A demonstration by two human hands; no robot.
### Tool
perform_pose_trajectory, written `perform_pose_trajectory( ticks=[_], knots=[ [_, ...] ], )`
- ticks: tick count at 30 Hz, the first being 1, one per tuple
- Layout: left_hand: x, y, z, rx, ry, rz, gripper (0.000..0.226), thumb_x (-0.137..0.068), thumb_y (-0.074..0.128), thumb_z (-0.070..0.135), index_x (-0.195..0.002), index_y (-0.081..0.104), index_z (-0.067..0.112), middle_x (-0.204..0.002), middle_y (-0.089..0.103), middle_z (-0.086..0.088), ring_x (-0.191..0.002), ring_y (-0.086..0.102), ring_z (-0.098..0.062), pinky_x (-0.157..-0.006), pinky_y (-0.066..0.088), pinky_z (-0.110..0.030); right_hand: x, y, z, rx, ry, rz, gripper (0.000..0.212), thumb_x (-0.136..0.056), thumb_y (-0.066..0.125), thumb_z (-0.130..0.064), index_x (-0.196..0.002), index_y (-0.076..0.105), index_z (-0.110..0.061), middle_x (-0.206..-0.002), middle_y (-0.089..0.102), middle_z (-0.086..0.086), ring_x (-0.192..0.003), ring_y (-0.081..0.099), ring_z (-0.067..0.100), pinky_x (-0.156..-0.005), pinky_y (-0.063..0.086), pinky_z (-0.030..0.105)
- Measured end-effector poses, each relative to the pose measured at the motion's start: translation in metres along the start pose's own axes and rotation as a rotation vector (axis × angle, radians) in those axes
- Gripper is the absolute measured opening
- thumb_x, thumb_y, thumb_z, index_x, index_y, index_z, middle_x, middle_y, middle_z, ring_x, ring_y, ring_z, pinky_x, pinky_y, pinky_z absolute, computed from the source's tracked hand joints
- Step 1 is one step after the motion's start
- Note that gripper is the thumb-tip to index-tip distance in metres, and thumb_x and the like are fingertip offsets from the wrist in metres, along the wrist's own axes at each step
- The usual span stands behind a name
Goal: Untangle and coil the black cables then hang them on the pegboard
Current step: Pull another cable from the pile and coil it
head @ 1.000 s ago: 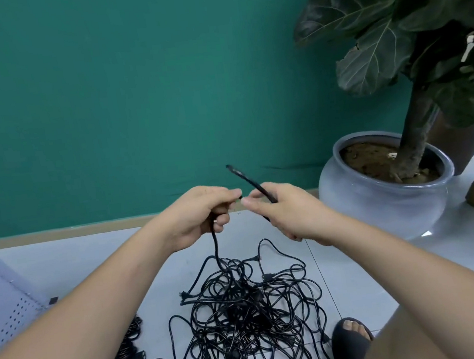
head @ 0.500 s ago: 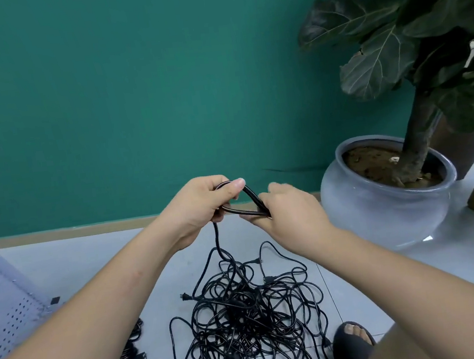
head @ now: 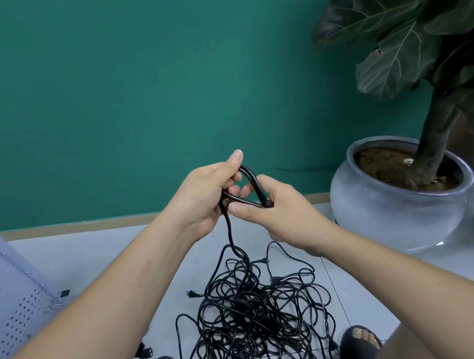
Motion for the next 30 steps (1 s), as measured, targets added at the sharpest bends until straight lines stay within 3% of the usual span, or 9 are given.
perform_pose_trajectory(
  ticks=[4, 7, 11, 13, 20, 23, 25, 27, 30],
  knots=[
    [0.0, -0.003, 0.007, -0.089, 0.083, 0.059, 0.033, -0.098, 0.077, 0.039, -0.091, 0.06, 0.012, -0.061, 0.051, -0.001, -0.048, 0.054, -0.011, -0.054, 0.051, -0.024, -0.003, 0.001, 0.001, 0.012, 0.109, -0.047, 0.044, -0.092, 0.075, -0.066, -0.114, 0.065, -0.029, -0.054, 0.039, -0.016, -0.05, 0.032, 0.014, -0.048, 0.032, 0.03],
    [-0.004, -0.005, 0.002, -0.049, 0.078, 0.105, 0.032, -0.092, 0.085, 0.028, -0.112, 0.064, 0.013, -0.069, 0.06, 0.002, -0.058, 0.054, -0.012, -0.058, 0.05, -0.025, 0.0, 0.014, 0.002, 0.079, 0.129, -0.19, 0.025, -0.101, 0.072, -0.049, -0.098, 0.068, -0.025, -0.058, 0.035, -0.006, -0.049, 0.033, 0.015, -0.05, 0.041, 0.032],
    [-0.006, 0.003, -0.006, 0.19, -0.025, 0.066, 0.025, -0.097, 0.08, 0.02, -0.115, 0.064, 0.016, -0.074, 0.059, -0.002, -0.059, 0.053, -0.012, -0.058, 0.05, -0.024, -0.001, 0.024, 0.007, 0.094, 0.147, -0.228, 0.036, -0.104, 0.069, -0.045, -0.071, 0.072, -0.032, -0.053, 0.039, -0.006, -0.051, 0.037, 0.019, -0.056, 0.043, 0.036],
    [-0.006, 0.006, -0.001, 0.189, 0.01, 0.042, 0.02, -0.1, 0.076, 0.021, -0.114, 0.063, 0.017, -0.073, 0.056, 0.0, -0.058, 0.048, -0.012, -0.054, 0.046, -0.021, -0.004, 0.026, 0.005, 0.124, 0.125, -0.212, 0.037, -0.105, 0.066, -0.047, -0.073, 0.077, -0.032, -0.058, 0.04, -0.001, -0.057, 0.04, 0.022, -0.059, 0.037, 0.036],
    [-0.001, 0.008, 0.013, -0.055, 0.163, -0.052, 0.024, -0.105, 0.068, 0.038, -0.122, 0.064, 0.022, -0.078, 0.062, 0.003, -0.078, 0.06, -0.016, -0.068, 0.047, -0.029, -0.01, 0.016, -0.001, 0.249, 0.026, -0.074, 0.042, -0.112, 0.054, -0.044, -0.076, 0.054, -0.022, -0.063, 0.057, -0.012, -0.052, 0.047, 0.0, -0.055, 0.037, 0.017],
    [-0.004, 0.001, 0.004, -0.213, 0.184, -0.039, 0.041, -0.106, 0.056, 0.058, -0.12, 0.066, 0.021, -0.094, 0.07, 0.005, -0.095, 0.07, -0.012, -0.084, 0.052, -0.036, -0.008, 0.008, 0.0, 0.222, 0.033, -0.062, 0.048, -0.113, 0.051, -0.044, -0.081, 0.065, -0.012, -0.075, 0.07, -0.001, -0.06, 0.06, 0.003, -0.059, 0.041, 0.014],
    [-0.005, 0.001, -0.01, -0.245, 0.111, -0.039, 0.056, -0.107, 0.041, 0.068, -0.11, 0.069, 0.02, -0.093, 0.072, 0.005, -0.091, 0.07, -0.012, -0.091, 0.055, -0.041, -0.007, 0.003, -0.001, 0.131, 0.035, -0.042, 0.053, -0.114, 0.05, -0.042, -0.086, 0.073, -0.003, -0.074, 0.075, 0.007, -0.055, 0.065, 0.006, -0.059, 0.042, 0.013],
    [-0.004, 0.005, -0.029, -0.307, 0.028, -0.081, 0.063, -0.109, 0.03, 0.068, -0.099, 0.068, 0.019, -0.09, 0.073, -0.001, -0.087, 0.07, -0.015, -0.091, 0.055, -0.043, -0.009, -0.005, -0.002, 0.095, 0.011, 0.017, 0.061, -0.114, 0.049, -0.045, -0.077, 0.072, -0.003, -0.067, 0.074, 0.012, -0.053, 0.063, 0.009, -0.063, 0.045, 0.02],
    [0.003, 0.015, -0.07, -0.572, -0.056, -0.206, 0.028, -0.109, 0.045, 0.042, -0.1, 0.064, 0.024, -0.098, 0.077, 0.001, -0.091, 0.075, -0.017, -0.093, 0.057, -0.045, -0.016, -0.02, 0.001, -0.031, 0.005, 0.134, 0.064, -0.111, 0.053, -0.051, -0.056, 0.056, -0.017, -0.059, 0.062, 0.011, -0.056, 0.061, 0.025, -0.069, 0.053, 0.044]
  ],
)
Point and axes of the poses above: each hand's wrist, its own x-axis away from the middle knuckle, its own y-axis out of the palm, z = x × y, the point moved 6 cm from there along -x, towards the middle knuckle
